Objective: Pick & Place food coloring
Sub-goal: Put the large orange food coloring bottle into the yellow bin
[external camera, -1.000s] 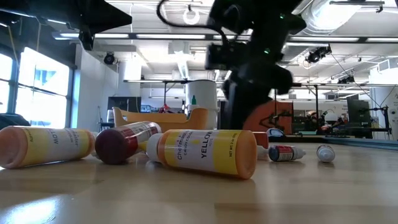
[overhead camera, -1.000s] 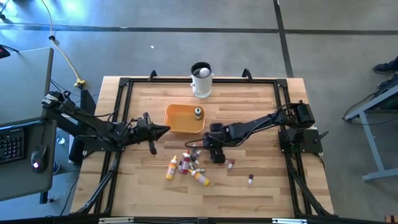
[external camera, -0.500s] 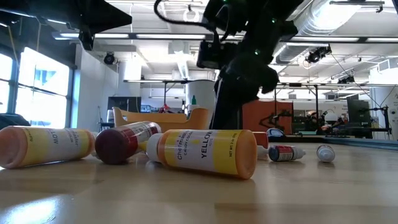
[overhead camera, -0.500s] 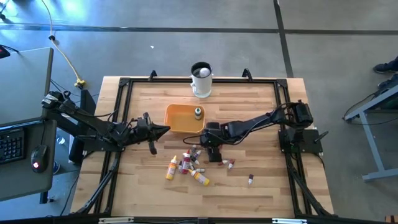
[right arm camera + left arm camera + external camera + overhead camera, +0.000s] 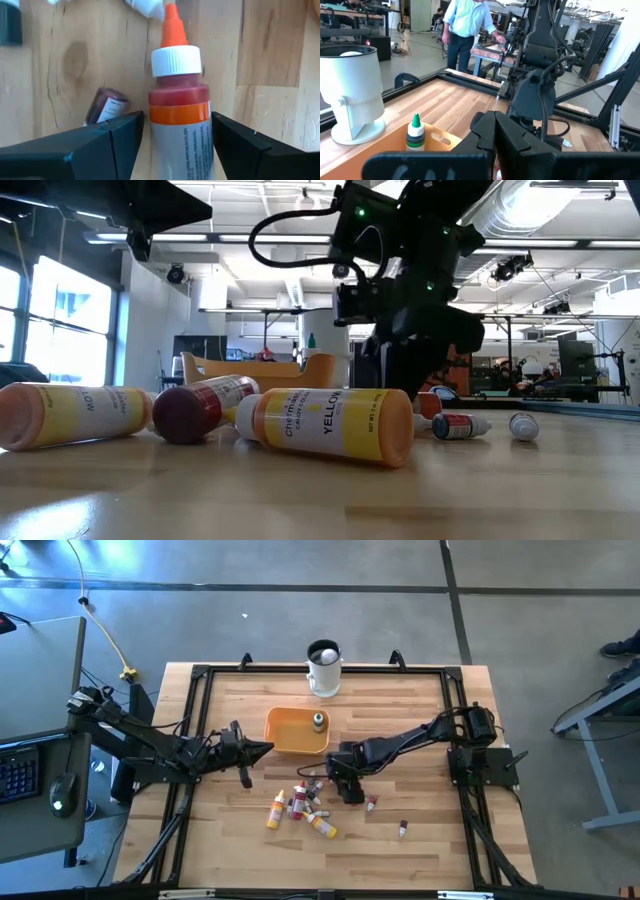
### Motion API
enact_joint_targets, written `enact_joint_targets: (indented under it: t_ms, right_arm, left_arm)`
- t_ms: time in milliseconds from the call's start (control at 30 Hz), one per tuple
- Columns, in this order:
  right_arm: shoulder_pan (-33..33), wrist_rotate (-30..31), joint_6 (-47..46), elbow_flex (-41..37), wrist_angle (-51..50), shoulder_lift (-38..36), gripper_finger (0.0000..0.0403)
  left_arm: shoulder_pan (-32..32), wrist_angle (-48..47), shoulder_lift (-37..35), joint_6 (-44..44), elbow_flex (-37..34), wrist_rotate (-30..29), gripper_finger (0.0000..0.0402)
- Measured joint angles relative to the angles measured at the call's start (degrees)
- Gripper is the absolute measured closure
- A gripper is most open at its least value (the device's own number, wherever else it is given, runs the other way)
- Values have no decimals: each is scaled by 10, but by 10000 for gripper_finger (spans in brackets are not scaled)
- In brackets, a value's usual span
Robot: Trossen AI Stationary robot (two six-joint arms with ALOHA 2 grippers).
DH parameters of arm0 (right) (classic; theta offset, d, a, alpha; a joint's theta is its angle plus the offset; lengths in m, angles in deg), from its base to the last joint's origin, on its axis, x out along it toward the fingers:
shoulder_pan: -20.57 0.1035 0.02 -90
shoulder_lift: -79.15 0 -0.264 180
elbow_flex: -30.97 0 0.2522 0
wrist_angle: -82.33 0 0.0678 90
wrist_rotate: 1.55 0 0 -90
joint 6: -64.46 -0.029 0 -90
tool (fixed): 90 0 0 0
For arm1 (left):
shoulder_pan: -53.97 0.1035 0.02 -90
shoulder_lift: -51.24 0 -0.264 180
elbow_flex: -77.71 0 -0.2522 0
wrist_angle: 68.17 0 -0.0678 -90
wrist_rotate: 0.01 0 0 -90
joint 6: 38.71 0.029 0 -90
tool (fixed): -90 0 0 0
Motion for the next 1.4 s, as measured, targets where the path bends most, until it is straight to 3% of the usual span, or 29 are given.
enact_joint_targets:
  t_ms: [500, 700, 1133, 1400]
  right_arm:
    - [-2, 18, 76, -1, 96, -2, 183]
    - [-9, -17, 73, -1, 99, -1, 186]
    - [-9, -17, 77, -1, 95, 0, 294]
    - [7, -40, 41, 11, 85, -7, 289]
  left_arm:
    - [0, 0, 0, 0, 0, 0, 401]
    - [0, 0, 0, 0, 0, 0, 401]
    - [0, 0, 0, 0, 0, 0, 401]
    - [0, 0, 0, 0, 0, 0, 401]
